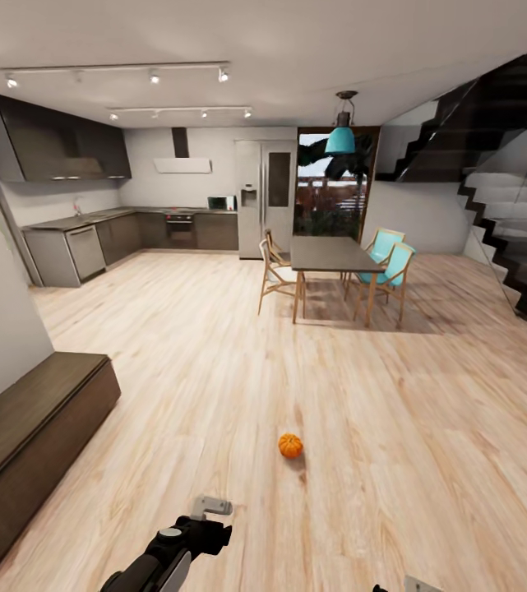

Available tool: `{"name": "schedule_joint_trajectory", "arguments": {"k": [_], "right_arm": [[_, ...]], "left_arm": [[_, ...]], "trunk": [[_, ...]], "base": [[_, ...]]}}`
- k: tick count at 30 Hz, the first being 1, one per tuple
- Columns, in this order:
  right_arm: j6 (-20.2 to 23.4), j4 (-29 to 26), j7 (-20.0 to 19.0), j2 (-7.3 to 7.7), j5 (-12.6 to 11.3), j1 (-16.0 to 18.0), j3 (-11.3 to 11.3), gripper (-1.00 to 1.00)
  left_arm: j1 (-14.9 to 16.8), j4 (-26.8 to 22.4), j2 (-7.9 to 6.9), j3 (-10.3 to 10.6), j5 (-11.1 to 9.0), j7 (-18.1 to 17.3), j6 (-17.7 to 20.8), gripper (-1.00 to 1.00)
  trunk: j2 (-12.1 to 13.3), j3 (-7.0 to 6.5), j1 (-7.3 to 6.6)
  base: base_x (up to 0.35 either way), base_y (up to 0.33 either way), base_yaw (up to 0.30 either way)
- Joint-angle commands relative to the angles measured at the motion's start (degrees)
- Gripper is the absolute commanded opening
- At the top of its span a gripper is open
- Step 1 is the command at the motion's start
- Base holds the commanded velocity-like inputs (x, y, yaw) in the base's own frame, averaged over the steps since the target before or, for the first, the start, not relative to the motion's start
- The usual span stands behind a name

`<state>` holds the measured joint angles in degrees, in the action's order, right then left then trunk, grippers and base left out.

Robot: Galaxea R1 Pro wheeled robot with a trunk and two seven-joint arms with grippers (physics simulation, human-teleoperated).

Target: Place each of the two pumpkins and all three candles from the living room inside a cabinet in the living room (use any cabinet), then make sure every cabinet is closed, and position the cauldron so it is next to a table in the living room.

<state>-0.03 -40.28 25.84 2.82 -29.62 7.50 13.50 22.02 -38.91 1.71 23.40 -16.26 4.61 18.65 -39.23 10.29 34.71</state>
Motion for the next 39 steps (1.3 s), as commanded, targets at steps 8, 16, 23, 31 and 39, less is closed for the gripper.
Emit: {"name": "schedule_joint_trajectory", "arguments": {"k": [8,16,23,31,39], "right_arm": [[-0.1,-0.1,0.5,0.46,-0.4,0.1,3.5,1.0],[-0.2,-0.1,0.5,0.45,-0.4,0.1,3.7,1.0],[-0.2,-0.1,0.5,0.54,-0.5,0.1,3.7,1.0],[-0.2,-0.1,0.4,0.52,-0.5,0.1,3.7,1.0],[-0.2,-0.1,0.4,0.52,-0.5,0.1,3.7,1.0]], "left_arm": [[0.0,-0.1,-0.04,0.2,-0.5,0.5,0.2,1.0],[0.0,-0.1,-0.04,0.2,-0.5,0.5,0.2,1.0],[0.0,-0.1,-0.04,0.2,-0.5,0.5,0.2,1.0],[0.0,-0.1,-0.04,0.2,-0.5,0.5,0.2,1.0],[0.0,-0.1,-0.04,0.2,-0.5,0.5,0.2,1.0]], "trunk": [[-0.1,0.1,0.04],[-0.1,-0.08,0.04],[-0.1,-0.51,0.04],[-0.1,-1.03,0.04],[-0.1,-1.56,0.04]], "base": [[0.266,-0.196,-0.013],[0.267,-0.204,-0.071],[0.267,-0.192,-0.205],[0.266,-0.128,-0.221],[0.266,-0.044,-0.223]]}}
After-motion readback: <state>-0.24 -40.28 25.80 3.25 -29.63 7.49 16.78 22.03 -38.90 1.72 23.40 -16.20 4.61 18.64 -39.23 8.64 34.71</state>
